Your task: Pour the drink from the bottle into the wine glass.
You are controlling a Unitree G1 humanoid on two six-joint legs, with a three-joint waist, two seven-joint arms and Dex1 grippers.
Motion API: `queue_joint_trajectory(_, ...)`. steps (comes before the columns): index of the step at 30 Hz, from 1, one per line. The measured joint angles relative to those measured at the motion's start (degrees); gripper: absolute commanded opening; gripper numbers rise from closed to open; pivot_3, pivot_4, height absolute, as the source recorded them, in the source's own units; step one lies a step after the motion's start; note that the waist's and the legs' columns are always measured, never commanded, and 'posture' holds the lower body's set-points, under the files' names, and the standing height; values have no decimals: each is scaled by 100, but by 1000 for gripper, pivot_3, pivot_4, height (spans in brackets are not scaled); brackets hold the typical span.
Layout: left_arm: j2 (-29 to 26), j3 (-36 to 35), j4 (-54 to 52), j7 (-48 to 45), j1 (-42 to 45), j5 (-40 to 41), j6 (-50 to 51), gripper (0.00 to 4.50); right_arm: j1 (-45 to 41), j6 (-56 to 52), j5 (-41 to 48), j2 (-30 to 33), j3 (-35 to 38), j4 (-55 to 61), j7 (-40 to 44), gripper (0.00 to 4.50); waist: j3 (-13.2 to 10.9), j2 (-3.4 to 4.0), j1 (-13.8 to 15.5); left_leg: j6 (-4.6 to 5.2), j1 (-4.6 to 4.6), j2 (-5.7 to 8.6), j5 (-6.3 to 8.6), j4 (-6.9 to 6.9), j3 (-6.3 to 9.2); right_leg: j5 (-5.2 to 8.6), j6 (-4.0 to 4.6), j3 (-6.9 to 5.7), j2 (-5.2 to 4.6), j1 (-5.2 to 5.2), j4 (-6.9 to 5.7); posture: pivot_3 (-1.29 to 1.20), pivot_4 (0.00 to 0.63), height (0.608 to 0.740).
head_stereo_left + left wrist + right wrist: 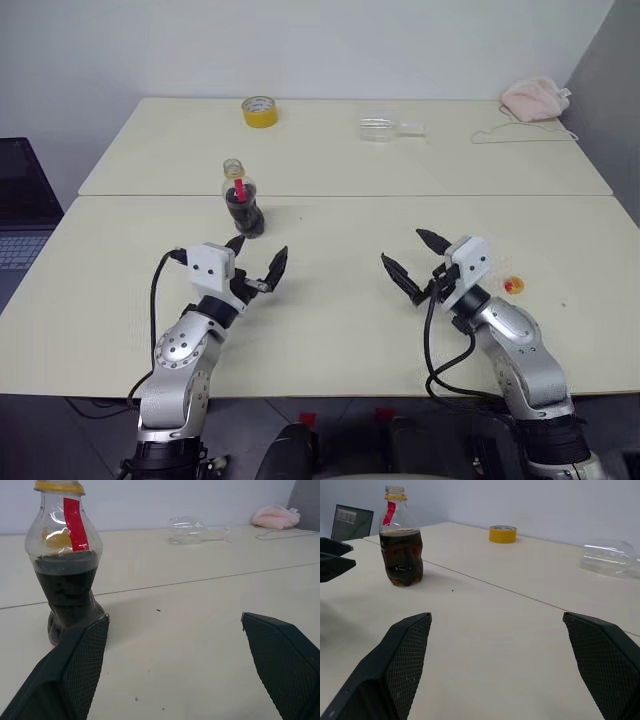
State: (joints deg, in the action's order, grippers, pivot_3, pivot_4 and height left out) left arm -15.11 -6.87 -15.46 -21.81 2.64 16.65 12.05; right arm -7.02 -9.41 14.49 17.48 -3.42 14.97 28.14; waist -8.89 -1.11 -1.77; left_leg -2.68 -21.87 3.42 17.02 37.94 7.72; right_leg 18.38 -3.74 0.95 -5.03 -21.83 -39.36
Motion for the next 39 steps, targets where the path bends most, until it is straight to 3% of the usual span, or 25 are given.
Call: queue_joint_trajectory(39,-2,-20,161,-10,144,-8,-131,4473,-112,122,-202,-104,-4,1,-191,4500,0,0,0,0,1,0,0,0,1,0,0,-2,0,4,4,0,150,740)
